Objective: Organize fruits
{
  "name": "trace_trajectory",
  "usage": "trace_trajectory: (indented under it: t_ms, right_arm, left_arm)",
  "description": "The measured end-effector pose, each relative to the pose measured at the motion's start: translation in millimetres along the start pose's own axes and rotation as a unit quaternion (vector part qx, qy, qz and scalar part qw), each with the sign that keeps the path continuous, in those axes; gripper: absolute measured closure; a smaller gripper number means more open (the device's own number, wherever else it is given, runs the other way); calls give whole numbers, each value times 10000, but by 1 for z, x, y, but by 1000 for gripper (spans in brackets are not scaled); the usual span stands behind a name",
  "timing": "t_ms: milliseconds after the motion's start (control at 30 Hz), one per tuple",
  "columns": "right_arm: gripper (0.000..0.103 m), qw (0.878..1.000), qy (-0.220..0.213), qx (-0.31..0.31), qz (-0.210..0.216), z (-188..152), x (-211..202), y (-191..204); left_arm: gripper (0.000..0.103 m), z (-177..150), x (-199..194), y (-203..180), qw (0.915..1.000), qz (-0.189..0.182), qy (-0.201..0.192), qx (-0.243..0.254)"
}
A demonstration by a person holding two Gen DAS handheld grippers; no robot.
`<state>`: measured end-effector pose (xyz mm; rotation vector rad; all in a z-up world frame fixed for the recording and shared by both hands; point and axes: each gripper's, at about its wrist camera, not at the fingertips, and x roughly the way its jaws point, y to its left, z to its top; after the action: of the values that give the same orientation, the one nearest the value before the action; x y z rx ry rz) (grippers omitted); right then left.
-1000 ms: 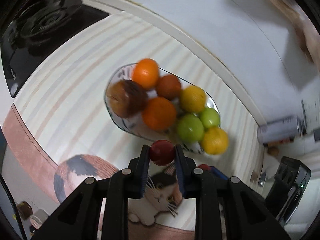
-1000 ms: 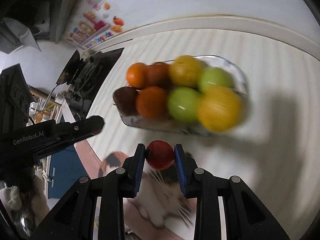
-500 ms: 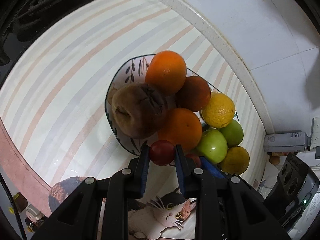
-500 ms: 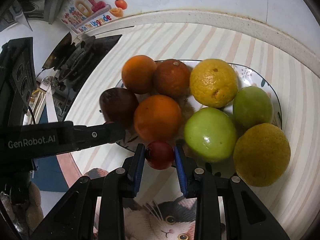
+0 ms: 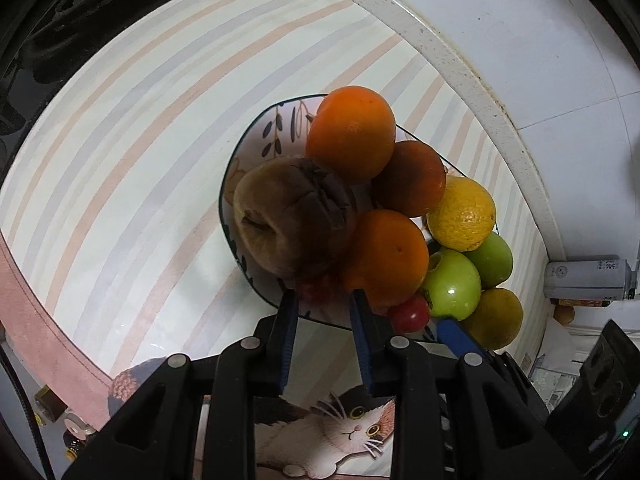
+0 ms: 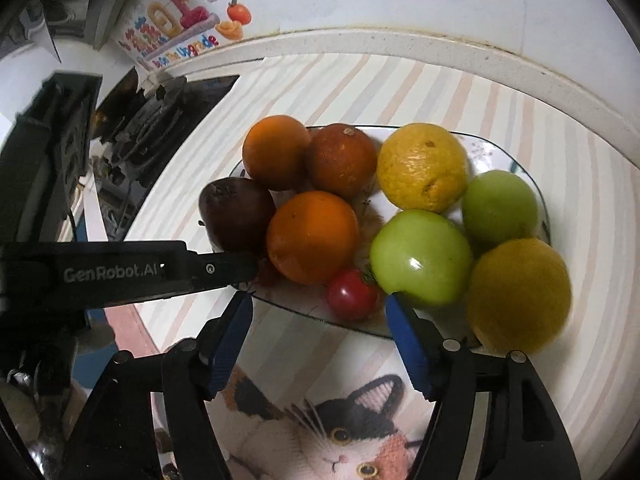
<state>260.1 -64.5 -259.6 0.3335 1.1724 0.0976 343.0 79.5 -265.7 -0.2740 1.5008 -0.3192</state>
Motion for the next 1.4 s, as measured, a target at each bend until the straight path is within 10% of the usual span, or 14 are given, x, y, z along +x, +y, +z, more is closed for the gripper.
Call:
trace_trajectory:
  t_ms: [267,467,1400]
  right_arm:
    - [10,9979,-161,309,-541,-12,-60,-20]
    - [7,9930,-199,162,-1151,-19,-94,-30]
    - [6,9855,-1098,-718,-1078,-80,-296,-42]
  left_arm:
    - [19,-27,-43,-2,9952,647,-555,472]
    - [6,-56,-71,-11,9835,1314,-937,815]
    - [6,-209,-191,-119,9433,1895,-2659,591]
